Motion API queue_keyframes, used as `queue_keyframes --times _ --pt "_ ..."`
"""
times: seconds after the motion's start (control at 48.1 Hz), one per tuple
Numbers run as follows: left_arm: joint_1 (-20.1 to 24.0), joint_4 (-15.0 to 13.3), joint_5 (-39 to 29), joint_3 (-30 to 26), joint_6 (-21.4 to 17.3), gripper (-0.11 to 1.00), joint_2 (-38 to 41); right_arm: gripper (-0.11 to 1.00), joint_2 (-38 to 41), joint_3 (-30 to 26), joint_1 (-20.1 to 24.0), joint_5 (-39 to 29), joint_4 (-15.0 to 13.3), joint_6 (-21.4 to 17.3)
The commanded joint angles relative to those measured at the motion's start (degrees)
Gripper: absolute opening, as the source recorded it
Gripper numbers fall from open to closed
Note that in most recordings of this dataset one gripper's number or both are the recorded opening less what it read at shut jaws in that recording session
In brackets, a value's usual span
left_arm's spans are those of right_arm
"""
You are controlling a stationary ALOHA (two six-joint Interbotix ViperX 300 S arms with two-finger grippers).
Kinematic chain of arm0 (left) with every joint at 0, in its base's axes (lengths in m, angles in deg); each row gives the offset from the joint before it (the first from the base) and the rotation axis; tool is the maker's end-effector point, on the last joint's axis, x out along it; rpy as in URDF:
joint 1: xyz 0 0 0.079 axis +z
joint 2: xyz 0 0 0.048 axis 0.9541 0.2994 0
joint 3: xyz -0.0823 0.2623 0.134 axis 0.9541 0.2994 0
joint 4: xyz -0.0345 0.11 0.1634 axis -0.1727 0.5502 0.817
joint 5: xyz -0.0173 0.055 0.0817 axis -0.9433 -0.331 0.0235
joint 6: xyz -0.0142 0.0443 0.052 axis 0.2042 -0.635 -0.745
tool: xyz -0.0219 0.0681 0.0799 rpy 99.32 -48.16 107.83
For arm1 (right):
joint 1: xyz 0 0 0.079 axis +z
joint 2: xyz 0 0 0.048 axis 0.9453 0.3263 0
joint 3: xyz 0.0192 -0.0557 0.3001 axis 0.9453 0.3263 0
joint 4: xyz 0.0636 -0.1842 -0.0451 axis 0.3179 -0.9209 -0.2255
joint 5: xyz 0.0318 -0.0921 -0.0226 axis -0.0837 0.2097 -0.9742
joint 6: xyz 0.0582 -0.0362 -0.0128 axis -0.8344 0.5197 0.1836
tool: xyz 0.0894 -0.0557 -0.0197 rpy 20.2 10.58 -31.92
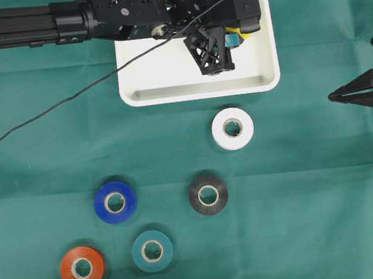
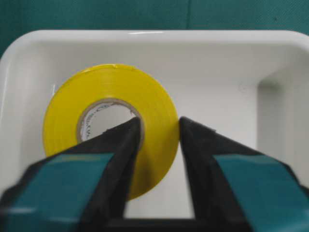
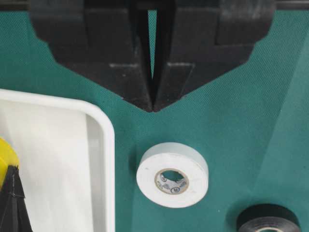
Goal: Put the tape into the white case with the left arm.
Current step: 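Carry the yellow roll into the white tray and release it, then withdraw the left gripper from the tray toward the white roll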
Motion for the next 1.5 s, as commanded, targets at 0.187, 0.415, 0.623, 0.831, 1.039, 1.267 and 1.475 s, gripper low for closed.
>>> queue_keyframes --times 0.187,0.415,0.623,0.831,1.039,1.267,1.475 --pt "0.0 -0.09 0.26 -1.49 0.09 0.96 -1.76 -0.09 0.35 -0.62 -0.09 0.53 0.0 0.0" --pt "-0.97 -0.09 0.26 -0.88 0.18 0.96 -2.9 -0.09 0.35 -0.62 0.0 0.53 -0.09 0.0" --pt "-3.6 -0.09 0.26 1.58 0.35 0.96 -5.45 -0.09 0.35 -0.62 0.0 0.53 0.0 0.0" --pt "-6.68 -0.26 0.26 7.12 0.7 0.97 -9.32 -0.09 0.35 -0.62 0.0 0.53 0.0 -0.09" --pt "-10.37 -0.26 0.26 12.48 1.41 0.96 -13.54 -0.09 0.35 -0.62 0.0 0.53 0.0 -0.09" --pt "-13.36 -0.26 0.53 15.73 1.93 0.96 -16.26 -0.09 0.35 -0.62 -0.09 0.53 0.0 0.0" --pt "-13.97 -0.26 0.26 16.08 1.93 0.96 -16.26 -0.09 0.35 -0.62 0.0 0.53 0.0 -0.09"
